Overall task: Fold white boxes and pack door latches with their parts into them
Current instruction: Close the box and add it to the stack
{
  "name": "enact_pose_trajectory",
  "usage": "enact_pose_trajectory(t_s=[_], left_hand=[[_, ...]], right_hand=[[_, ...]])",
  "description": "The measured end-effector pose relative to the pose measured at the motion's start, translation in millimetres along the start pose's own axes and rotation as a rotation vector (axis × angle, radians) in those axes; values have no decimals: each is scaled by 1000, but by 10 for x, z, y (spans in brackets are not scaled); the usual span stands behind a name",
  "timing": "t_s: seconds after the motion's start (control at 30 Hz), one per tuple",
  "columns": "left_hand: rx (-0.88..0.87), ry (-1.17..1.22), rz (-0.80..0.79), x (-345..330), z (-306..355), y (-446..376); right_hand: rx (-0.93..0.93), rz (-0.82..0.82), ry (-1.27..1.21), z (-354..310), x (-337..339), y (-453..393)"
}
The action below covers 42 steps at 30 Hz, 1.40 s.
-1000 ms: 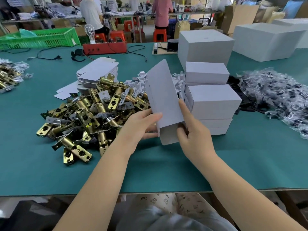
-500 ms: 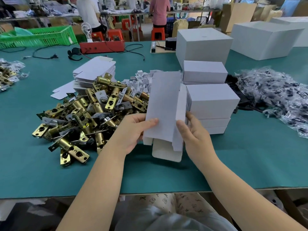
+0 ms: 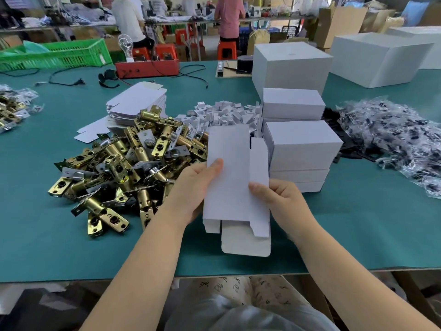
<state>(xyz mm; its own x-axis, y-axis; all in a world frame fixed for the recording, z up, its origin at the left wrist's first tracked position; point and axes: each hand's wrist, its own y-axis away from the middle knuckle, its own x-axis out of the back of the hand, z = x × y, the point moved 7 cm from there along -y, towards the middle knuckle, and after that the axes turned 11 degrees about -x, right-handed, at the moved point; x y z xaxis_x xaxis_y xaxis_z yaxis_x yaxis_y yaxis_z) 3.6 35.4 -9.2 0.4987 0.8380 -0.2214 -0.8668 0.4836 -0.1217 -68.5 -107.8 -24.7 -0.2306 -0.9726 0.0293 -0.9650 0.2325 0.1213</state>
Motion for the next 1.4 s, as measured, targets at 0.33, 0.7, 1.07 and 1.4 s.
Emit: enact_pose_trajectory(t_s=[0.33,0.7,1.07,1.4], left_hand=[[5,-24,-109,-113,-22,31],[-129,96,-212,-163,44,21],[-242,-49,-176,-229,61,39],[-116,-27,-126,-173,-35,23]], right_hand=[[1,140,-186,-20,124,-51],[277,425,-5,-170,269,154],[216,101,67,-100,14,74],[148,78,-79,-83,39,15]])
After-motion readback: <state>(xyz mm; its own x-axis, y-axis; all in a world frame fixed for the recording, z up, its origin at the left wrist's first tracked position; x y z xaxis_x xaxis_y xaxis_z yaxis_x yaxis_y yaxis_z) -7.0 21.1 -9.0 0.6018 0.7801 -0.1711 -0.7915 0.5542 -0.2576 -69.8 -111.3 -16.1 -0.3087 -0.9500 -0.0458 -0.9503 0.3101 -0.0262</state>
